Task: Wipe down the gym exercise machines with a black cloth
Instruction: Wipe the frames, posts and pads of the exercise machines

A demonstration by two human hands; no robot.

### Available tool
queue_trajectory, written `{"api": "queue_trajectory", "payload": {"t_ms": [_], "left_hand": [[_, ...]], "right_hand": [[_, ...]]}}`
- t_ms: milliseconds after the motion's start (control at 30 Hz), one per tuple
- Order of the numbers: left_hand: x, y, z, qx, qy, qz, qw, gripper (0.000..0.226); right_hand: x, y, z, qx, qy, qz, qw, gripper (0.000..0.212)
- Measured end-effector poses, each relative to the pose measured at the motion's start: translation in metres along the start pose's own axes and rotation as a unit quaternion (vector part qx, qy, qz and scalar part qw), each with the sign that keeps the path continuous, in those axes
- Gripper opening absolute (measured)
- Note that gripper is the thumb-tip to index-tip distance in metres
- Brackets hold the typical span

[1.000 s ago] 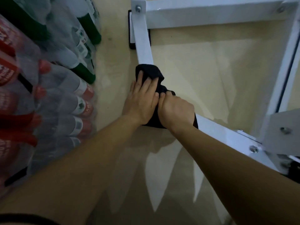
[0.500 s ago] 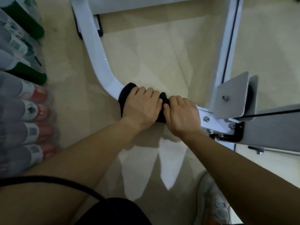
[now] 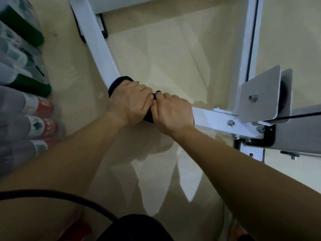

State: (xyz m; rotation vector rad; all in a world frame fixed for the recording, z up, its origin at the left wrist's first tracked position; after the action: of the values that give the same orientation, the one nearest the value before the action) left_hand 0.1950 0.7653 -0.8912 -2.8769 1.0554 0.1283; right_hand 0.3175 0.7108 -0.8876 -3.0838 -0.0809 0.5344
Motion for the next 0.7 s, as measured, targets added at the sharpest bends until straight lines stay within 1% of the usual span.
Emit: {"api": "queue_trajectory", "payload": {"t_ms": [100,200,233,300,367,467,567,633,700], "left_hand": [[0.02,0.0,-0.005,-0.022,-0.014,-0.052,0.998,0.037],[0.073,-0.008,-0.009,-0.045,-0.016,-0.096,0.994,0.034],[0.094,-0.013,-0.011,-0.046,-0.002,-0.097,0.994,0.032],[0.129,-0.022,-0.012,-0.043,0.013,-0.07,0.997,0.031],[0.138,-0.028,-0.014,-0.029,0.017,-0.042,0.999,0.032],[0.111,-0.018,-0.013,0.014,0.018,0.017,1.0,0.031],[0.041,0.006,-0.001,0.045,0.009,0.014,0.999,0.031],[-0.01,0.015,0.005,0.044,0.005,0.015,0.999,0.035],[-0.05,0.015,0.008,0.014,0.012,0.007,1.0,0.039]], "right_hand": [[0.014,0.009,-0.008,0.01,-0.012,-0.049,0.999,0.029],[0.055,0.035,-0.027,-0.001,0.035,-0.06,0.998,0.024],[0.073,0.046,-0.033,-0.006,0.05,-0.062,0.997,0.025],[0.1,0.063,-0.046,-0.033,0.064,-0.058,0.996,0.03],[0.108,0.07,-0.05,-0.045,0.076,-0.042,0.995,0.034],[0.085,0.061,-0.041,-0.032,0.064,-0.01,0.997,0.031],[0.032,0.03,-0.017,-0.016,0.036,-0.017,0.999,0.032],[-0.009,0.003,0.0,-0.012,0.027,-0.011,0.999,0.033],[-0.042,-0.02,0.014,-0.032,0.021,-0.01,0.999,0.038]]}}
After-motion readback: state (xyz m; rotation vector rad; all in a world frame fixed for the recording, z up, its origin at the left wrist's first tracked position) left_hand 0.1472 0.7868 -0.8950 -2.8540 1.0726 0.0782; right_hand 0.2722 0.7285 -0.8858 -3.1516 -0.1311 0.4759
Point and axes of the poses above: each hand's wrist, its own y-axis away from the middle knuckle, its own z-axis out of the palm, x = y × z, the point moved 4 cm from there along -y, towards the middle knuckle, and after that the axes turned 11 degrees about -y, right-handed, at the moved point
